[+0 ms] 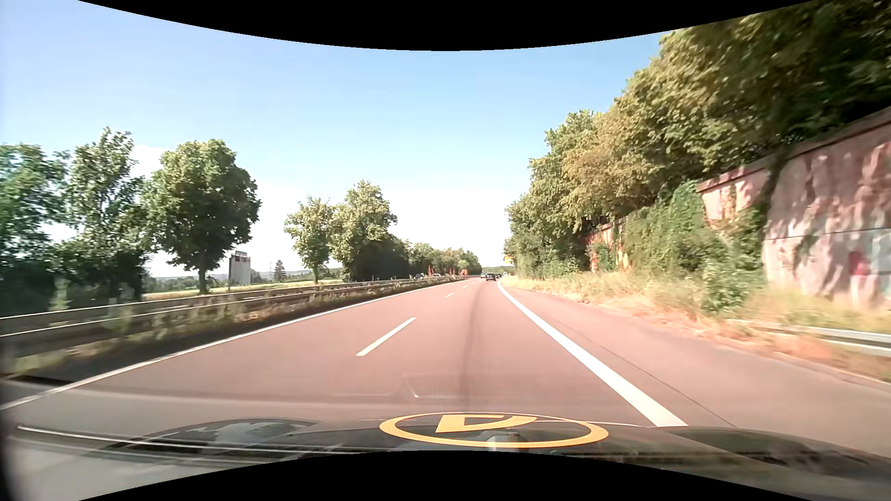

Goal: Follow the waypoints while adhering to traffic rules and regulations

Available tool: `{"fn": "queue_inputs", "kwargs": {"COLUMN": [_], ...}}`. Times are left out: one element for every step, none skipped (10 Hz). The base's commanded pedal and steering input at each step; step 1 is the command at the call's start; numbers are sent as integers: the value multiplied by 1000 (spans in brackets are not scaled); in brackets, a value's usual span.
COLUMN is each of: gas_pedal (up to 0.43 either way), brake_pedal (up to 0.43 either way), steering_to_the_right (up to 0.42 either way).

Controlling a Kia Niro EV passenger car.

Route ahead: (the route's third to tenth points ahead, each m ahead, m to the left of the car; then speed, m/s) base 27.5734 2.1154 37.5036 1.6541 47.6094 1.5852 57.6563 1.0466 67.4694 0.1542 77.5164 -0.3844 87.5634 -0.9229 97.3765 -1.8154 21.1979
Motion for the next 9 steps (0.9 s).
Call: {"fn": "queue_inputs", "kwargs": {"gas_pedal": [197,189,189,169,157,157,157,157,157], "brake_pedal": [0,0,0,0,0,0,0,0,0], "steering_to_the_right": [5,5,6,5,6,6,5,6,6]}}
